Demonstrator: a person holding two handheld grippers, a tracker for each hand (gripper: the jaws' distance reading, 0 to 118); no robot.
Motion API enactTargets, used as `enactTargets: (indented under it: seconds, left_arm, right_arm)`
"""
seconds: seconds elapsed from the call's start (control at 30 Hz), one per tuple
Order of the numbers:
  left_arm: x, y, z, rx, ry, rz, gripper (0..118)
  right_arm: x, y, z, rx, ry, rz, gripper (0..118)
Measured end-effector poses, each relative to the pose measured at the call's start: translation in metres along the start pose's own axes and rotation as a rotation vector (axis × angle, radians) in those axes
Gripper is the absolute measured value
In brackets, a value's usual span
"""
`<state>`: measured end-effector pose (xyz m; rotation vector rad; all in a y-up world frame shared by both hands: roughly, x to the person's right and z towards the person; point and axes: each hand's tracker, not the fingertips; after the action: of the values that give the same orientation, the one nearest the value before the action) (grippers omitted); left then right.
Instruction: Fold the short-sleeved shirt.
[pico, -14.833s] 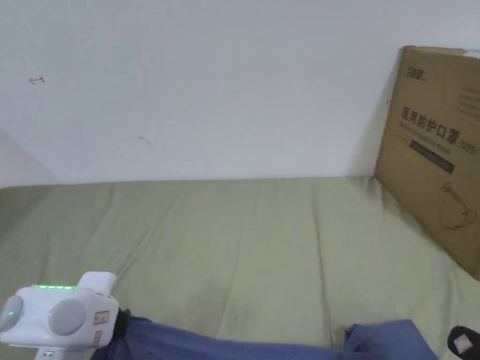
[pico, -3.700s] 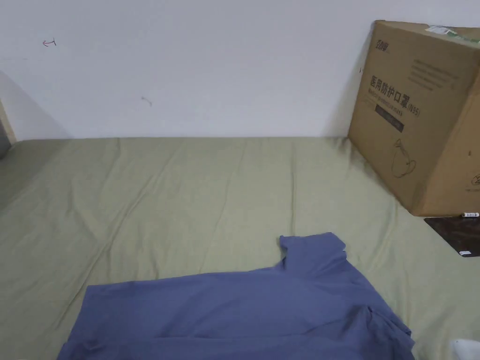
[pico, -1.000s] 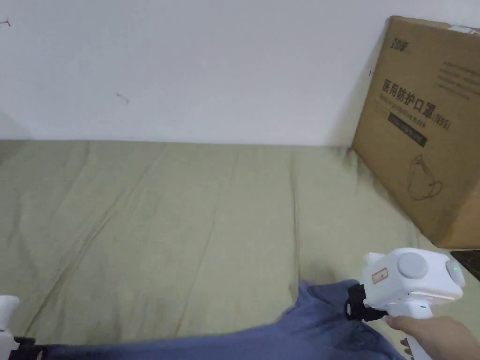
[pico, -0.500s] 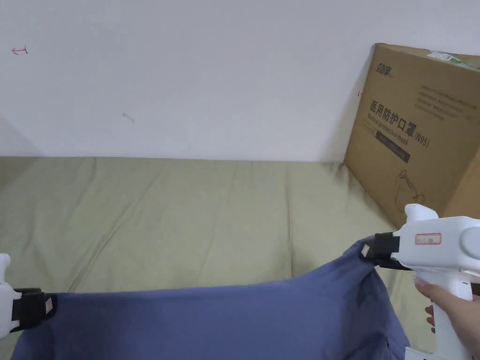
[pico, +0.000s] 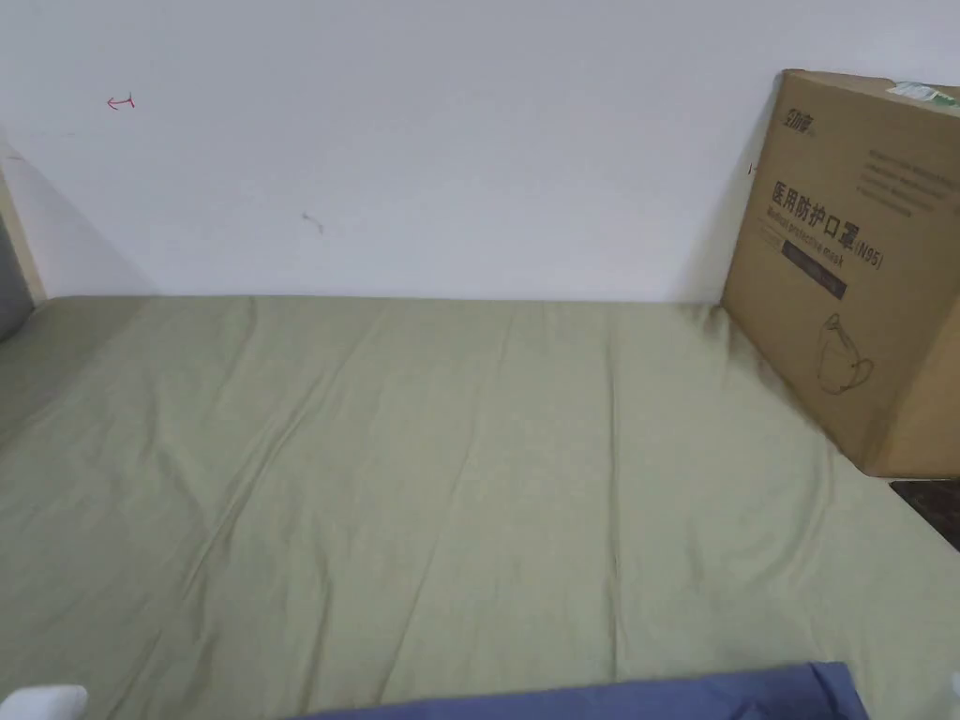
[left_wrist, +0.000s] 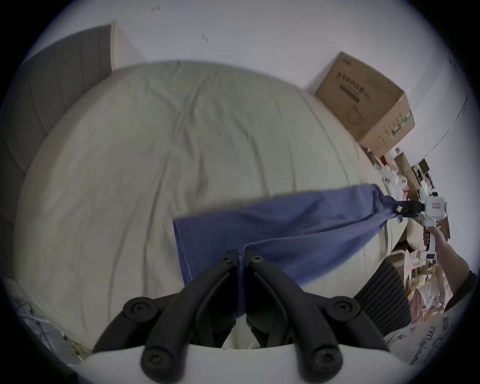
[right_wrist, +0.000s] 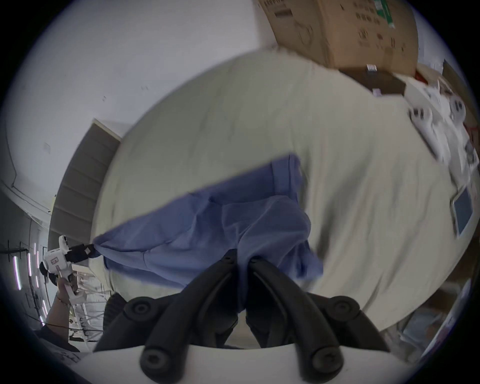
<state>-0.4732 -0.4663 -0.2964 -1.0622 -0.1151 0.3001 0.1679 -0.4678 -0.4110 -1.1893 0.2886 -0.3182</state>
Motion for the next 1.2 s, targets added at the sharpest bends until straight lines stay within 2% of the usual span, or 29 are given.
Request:
enactTargets:
  seconds: [0.03,0.07,0.1,0.13,0.17,0.2,0.23,0.27,0.33,0.4,0.53,0.63,0.67,0.7,0.73,0.77,0.8,0.87,0.9,0.97,1.03,1.13,1.2]
  left_arm:
    - [-0.003,-0.005,-0.004,-0.005,-0.005,0.023,4]
    - [-0.006,-0.008,-0.005,-0.007,-0.022,0.044,10]
    - [-0.006,-0.009,-0.005,-0.001,-0.019,0.057,38]
    - [-0.006,-0.009,-0.003,0.005,-0.011,0.066,69]
    - [-0.006,-0.008,0.000,0.011,-0.014,0.076,94]
    - [-0.004,-0.006,0.008,0.033,-0.026,0.091,104]
    - [-0.007,-0.001,0.015,0.075,-0.041,0.094,102]
    - [-0.004,0.004,0.023,0.096,-0.047,0.097,102]
    - [0.009,0.012,0.040,0.167,-0.019,0.092,102]
    - [0.036,0.015,0.064,0.288,0.019,0.073,102]
    - [0.072,0.011,0.093,0.549,0.056,0.019,103]
    - [0.102,0.002,0.105,0.680,0.067,0.009,96]
    - [0.110,0.000,0.107,0.693,0.052,0.018,83]
    - [0.116,-0.001,0.108,0.701,0.044,0.033,49]
    - [0.120,-0.001,0.108,0.692,0.032,0.038,13]
    - [0.125,0.000,0.107,0.679,0.031,0.045,0]
    - [0.129,-0.001,0.104,0.666,0.044,0.054,0]
    - [0.133,-0.009,0.104,0.666,0.055,0.056,0]
    - [0.132,-0.009,0.101,0.656,0.040,0.047,0]
    - [0.135,-0.011,0.102,0.639,0.052,0.033,0]
    - [0.129,-0.009,0.105,0.624,0.050,0.025,0]
    - [0.088,0.004,0.108,0.500,-0.119,0.131,0]
    - [0.041,0.013,0.098,0.386,-0.272,0.260,0]
  right_arm:
    - [0.000,-0.005,-0.005,-0.006,-0.015,-0.009,1]
    - [-0.002,-0.008,-0.009,-0.010,-0.027,-0.010,2]
    - [-0.005,-0.008,-0.012,-0.013,-0.045,-0.011,7]
    - [0.001,-0.003,-0.017,-0.011,-0.047,-0.018,25]
    - [0.000,0.000,-0.017,-0.014,-0.047,-0.040,53]
    - [-0.003,0.002,-0.015,-0.026,-0.048,-0.085,93]
    - [-0.009,0.004,-0.012,-0.033,-0.044,-0.086,106]
    - [-0.015,0.007,-0.006,-0.038,-0.053,-0.076,106]
    - [-0.032,0.011,0.006,0.015,-0.084,0.013,106]
    - [-0.058,0.008,0.027,0.170,-0.075,0.107,106]
    - [-0.102,-0.007,0.065,0.505,0.025,0.199,106]
    - [-0.130,-0.026,0.081,0.729,0.034,0.251,102]
    - [-0.140,-0.033,0.085,0.784,0.031,0.267,94]
    - [-0.147,-0.039,0.089,0.830,0.024,0.273,59]
    - [-0.152,-0.044,0.091,0.864,0.013,0.270,17]
    - [-0.156,-0.046,0.092,0.882,-0.013,0.258,0]
    - [-0.161,-0.047,0.090,0.854,-0.024,0.241,0]
    - [-0.158,-0.047,0.089,0.821,0.039,0.212,0]
    - [-0.157,-0.046,0.087,0.798,0.064,0.218,0]
    - [-0.158,-0.043,0.085,0.796,0.020,0.237,0]
    - [-0.155,-0.043,0.088,0.784,0.042,0.245,0]
    - [-0.155,-0.047,0.095,0.783,0.083,0.222,0]
    - [-0.155,-0.048,0.101,0.790,0.096,0.228,0]
